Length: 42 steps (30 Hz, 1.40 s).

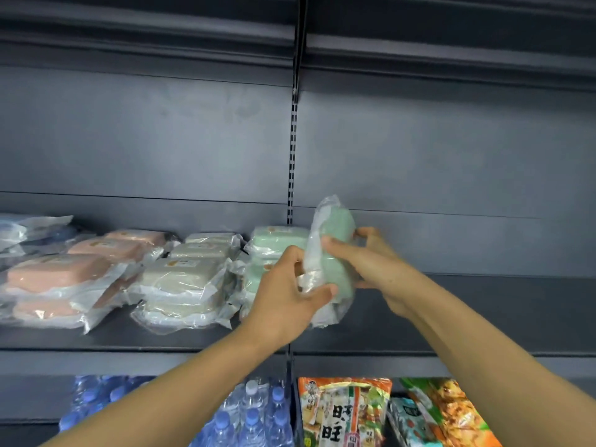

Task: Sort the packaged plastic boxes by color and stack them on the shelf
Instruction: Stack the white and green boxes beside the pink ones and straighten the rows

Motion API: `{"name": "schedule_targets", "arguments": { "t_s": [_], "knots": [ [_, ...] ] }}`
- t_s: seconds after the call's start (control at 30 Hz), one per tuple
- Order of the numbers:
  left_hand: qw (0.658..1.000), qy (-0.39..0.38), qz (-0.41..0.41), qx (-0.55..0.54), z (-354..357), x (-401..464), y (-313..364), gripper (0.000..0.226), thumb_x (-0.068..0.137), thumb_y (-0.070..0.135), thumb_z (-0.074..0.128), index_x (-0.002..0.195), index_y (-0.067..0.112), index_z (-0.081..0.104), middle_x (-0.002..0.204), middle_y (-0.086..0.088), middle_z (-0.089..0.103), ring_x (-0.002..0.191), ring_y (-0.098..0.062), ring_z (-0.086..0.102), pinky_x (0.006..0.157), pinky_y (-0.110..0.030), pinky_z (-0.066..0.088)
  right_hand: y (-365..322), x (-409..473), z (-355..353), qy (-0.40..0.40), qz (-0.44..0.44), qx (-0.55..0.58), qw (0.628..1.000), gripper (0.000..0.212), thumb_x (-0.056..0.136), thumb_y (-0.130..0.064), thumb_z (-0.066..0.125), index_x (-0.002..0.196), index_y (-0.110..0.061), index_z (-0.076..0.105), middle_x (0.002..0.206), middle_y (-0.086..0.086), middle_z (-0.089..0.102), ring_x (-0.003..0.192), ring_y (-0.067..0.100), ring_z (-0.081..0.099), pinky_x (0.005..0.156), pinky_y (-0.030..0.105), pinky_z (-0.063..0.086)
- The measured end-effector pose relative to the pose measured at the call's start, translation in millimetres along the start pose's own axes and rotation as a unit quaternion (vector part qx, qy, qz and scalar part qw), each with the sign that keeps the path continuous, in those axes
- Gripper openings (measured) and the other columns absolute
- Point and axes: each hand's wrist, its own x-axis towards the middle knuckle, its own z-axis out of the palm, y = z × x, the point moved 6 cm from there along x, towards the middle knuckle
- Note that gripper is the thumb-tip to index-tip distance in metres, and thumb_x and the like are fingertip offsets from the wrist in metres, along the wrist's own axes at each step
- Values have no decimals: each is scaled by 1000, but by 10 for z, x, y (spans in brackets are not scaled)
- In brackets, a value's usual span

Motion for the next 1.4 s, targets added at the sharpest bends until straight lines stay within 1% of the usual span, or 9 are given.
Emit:
{"name": "schedule_targets", "arguments": {
  "t_s": [0.17, 0.33, 0.47, 0.7, 0.8, 0.97, 1.1, 1.3, 1.4],
  "knots": [
    [991, -92, 3, 101, -124, -64, -140, 50, 79, 14, 74, 120, 25, 48, 116, 15, 58, 112, 1, 53, 90, -14, 43, -75, 185, 0, 26, -31, 38, 998, 52, 74, -20, 76, 119, -21, 48, 106, 2, 60, 83, 15, 63, 59, 26, 49],
    [992, 23, -42, 117, -721, 6, -403, 56, 77, 9, 75, 117, 27, 40, 110, 5, 54, 106, -11, 54, 90, -24, 46, -293, 494, 45, -40, -126, -119, 984, 50, 69, -2, 75, 111, -24, 58, 113, -1, 60, 98, 13, 60, 79, 26, 51],
    [992, 7, -84, 99, -788, 48, -697, 63, 79, 8, 72, 120, 29, 29, 103, 16, 51, 92, 2, 53, 87, -23, 43, -400, 713, 411, -147, -173, -208, 952, 53, 68, 4, 72, 111, -24, 58, 119, -6, 61, 113, 10, 56, 96, 28, 47],
    [993, 0, -103, 58, -611, 136, -1070, 91, 85, 16, 67, 148, 25, 2, 139, 13, 38, 125, -9, 43, 104, -27, 36, -133, 944, 752, -236, -145, -251, 927, 57, 71, 8, 66, 117, -24, 55, 130, -15, 54, 127, 1, 44, 102, 21, 41],
    [993, 12, -106, 52, -554, 203, -1144, 89, 87, 20, 66, 148, 27, 1, 142, 9, 37, 129, -14, 42, 109, -33, 34, -111, 918, 732, -221, -175, -277, 919, 59, 76, 2, 66, 123, -33, 57, 144, -18, 36, 132, 1, 33, 98, 12, 36],
    [992, 56, -100, 45, -546, 299, -1220, 78, 86, 20, 66, 144, 28, 15, 140, 2, 45, 128, -18, 44, 110, -41, 35, 24, 749, 547, -71, -185, -310, 930, 70, 81, -29, 71, 140, -41, 34, 152, -8, 12, 141, 10, 7, 117, 35, 16],
    [991, 69, -108, 46, -537, 311, -1287, 78, 87, 22, 66, 145, 25, 14, 140, 0, 45, 126, -21, 47, 108, -43, 38, 280, 339, 414, 71, -159, -188, 967, 77, 82, -39, 68, 144, -32, 24, 140, -13, 20, 123, 2, 29, 95, 17, 28],
    [989, 85, -115, 39, -489, 300, -1312, 58, 88, 23, 64, 133, 16, 28, 136, -1, 45, 124, -19, 47, 104, -33, 39, 716, 416, 683, 30, -96, -114, 988, 74, 88, -34, 62, 145, -38, 15, 135, -14, 43, 122, 5, 43, 90, 22, 39],
    [989, 60, -107, 79, -445, 266, -1295, 56, 91, 28, 60, 135, 14, 29, 136, 2, 43, 122, -16, 46, 97, -23, 34, 705, 491, 702, 37, -85, -89, 992, 68, 90, -32, 59, 145, -36, 19, 121, -23, 50, 106, 2, 52, 71, 6, 40]
  ]
}}
